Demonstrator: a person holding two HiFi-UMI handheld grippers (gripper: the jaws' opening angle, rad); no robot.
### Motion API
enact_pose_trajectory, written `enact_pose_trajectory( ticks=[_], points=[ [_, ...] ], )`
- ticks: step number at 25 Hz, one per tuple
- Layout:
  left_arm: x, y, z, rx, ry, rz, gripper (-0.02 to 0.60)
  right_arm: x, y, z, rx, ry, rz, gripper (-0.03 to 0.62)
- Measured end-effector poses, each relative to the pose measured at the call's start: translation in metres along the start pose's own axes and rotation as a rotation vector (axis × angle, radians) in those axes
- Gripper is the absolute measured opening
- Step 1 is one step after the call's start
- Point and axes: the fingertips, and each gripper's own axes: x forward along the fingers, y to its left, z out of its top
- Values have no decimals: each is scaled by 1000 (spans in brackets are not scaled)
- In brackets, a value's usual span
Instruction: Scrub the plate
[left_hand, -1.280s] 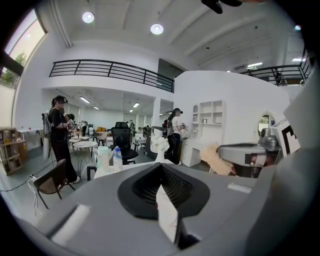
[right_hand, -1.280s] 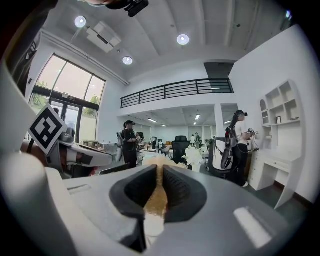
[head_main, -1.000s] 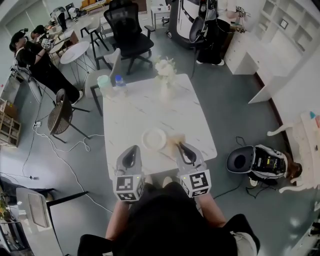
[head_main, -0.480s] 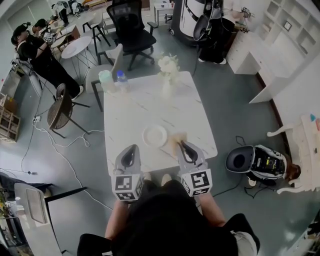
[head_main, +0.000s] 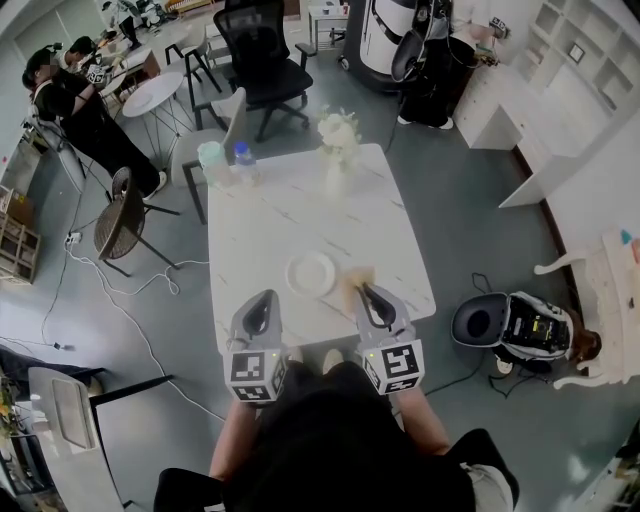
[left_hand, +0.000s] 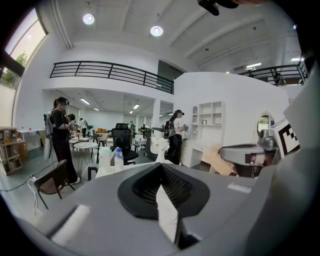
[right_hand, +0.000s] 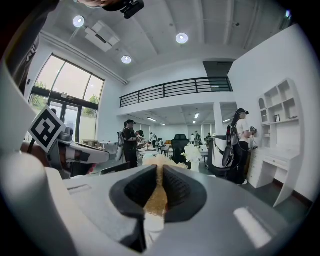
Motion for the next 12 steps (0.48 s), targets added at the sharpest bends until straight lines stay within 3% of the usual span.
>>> enact_pose_trajectory(
  ticks=[12],
  points=[
    [-1,3,-1,-5,4,6,8,2,2,1,-2,-1,3,40]
  ],
)
